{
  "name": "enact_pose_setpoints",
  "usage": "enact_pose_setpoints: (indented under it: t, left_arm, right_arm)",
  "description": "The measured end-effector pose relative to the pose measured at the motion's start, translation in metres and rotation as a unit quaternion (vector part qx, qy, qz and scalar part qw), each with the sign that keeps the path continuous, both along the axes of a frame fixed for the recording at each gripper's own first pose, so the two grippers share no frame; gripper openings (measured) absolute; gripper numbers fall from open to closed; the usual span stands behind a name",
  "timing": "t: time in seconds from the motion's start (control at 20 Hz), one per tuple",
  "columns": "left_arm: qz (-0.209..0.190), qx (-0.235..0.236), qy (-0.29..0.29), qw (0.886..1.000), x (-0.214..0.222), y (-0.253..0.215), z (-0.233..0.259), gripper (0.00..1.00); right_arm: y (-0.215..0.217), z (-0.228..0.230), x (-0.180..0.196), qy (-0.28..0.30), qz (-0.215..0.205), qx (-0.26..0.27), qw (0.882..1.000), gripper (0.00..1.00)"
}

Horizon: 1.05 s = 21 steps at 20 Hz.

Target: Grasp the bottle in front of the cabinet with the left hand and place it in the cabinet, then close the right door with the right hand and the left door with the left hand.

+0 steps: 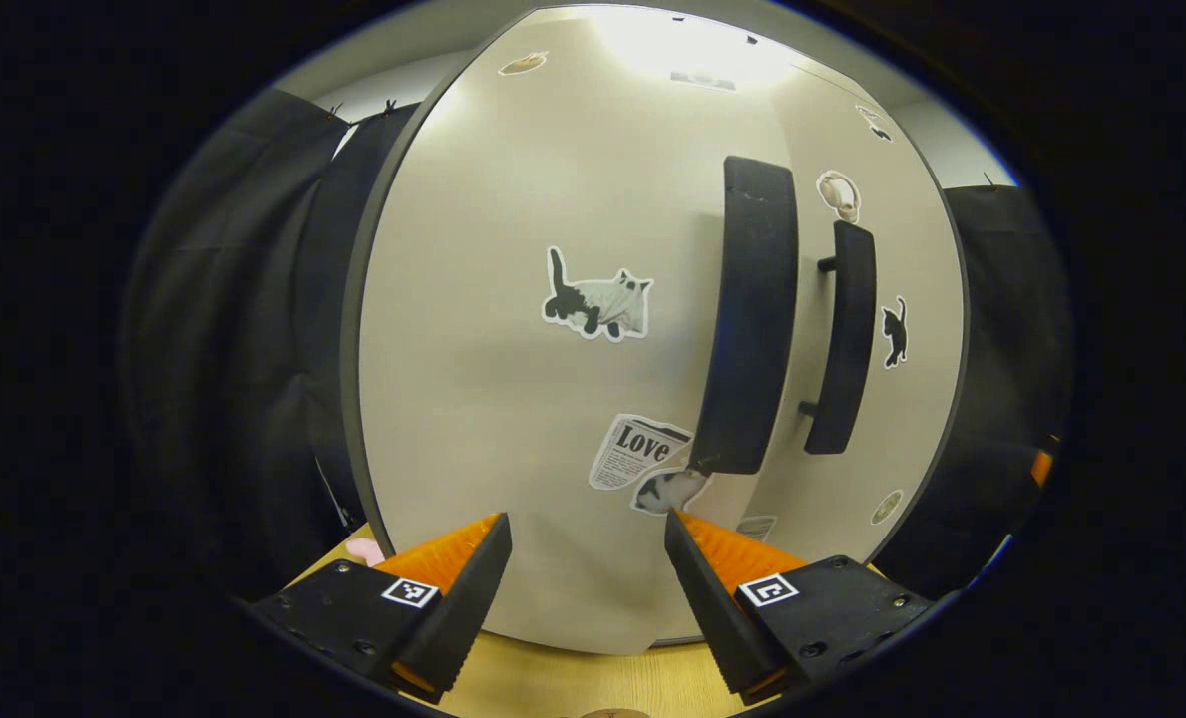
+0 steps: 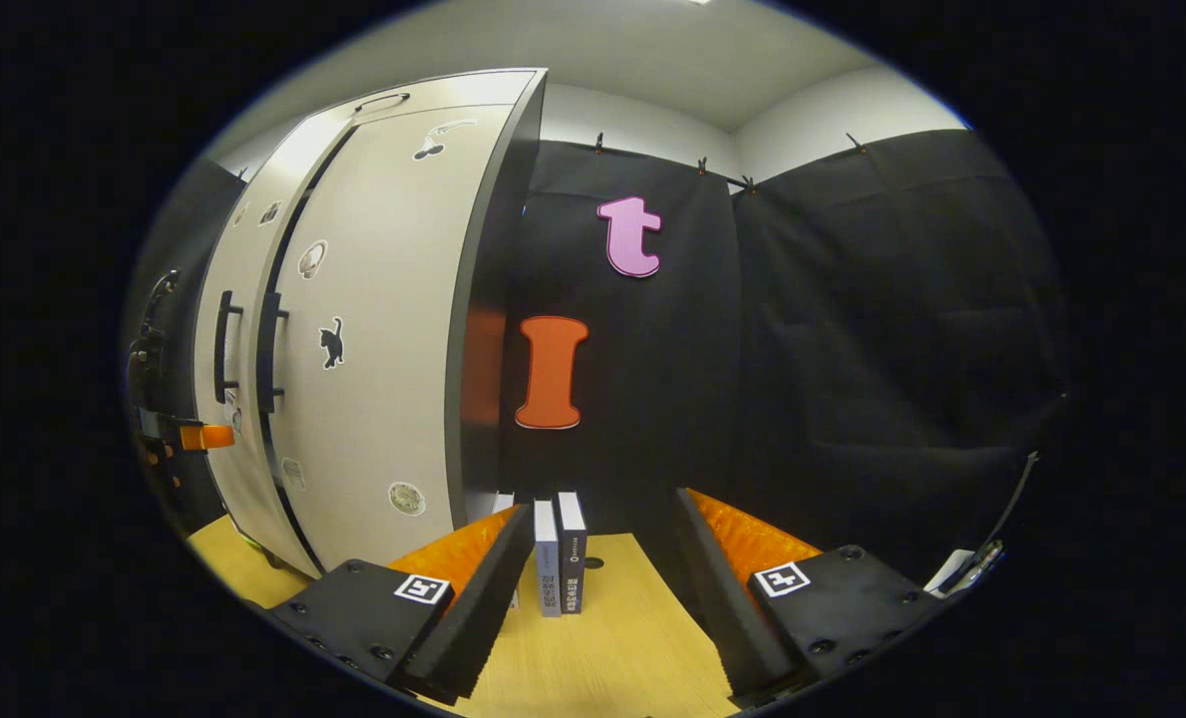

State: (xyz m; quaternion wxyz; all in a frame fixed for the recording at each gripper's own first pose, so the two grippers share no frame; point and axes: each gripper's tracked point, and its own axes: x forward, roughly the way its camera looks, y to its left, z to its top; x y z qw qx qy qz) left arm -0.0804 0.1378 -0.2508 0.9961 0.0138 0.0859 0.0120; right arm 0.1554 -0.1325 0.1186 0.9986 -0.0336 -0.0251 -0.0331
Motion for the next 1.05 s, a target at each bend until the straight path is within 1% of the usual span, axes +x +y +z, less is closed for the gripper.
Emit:
enact_pose_setpoints:
  t: [0.25,0.3,0.35,0.7,1.05]
  left_arm:
    - [-0.002,0.000,-0.014,1.000,-0.030,-0.017,0.035,0.94]
    - [-0.002,0.000,-0.020,1.000,-0.037,-0.021,0.044,0.92]
    - [-0.003,0.002,-0.026,1.000,-0.044,-0.025,0.054,0.94]
    - [-0.009,0.017,-0.065,0.998,-0.090,-0.052,0.112,0.94]
    - [-0.011,0.016,-0.075,0.997,-0.127,-0.072,0.133,0.94]
  right_arm:
    - [-0.005,0.008,0.009,0.000,0.017,0.004,1.000,0.95]
    - [-0.005,0.011,0.009,-0.001,0.020,0.005,1.000,0.95]
    - [-0.007,0.014,0.009,-0.003,0.023,0.006,1.000,0.95]
    - [-0.017,0.032,0.006,-0.014,0.039,-0.004,0.999,0.95]
    - [-0.024,0.042,-0.002,-0.019,0.056,-0.004,0.998,0.95]
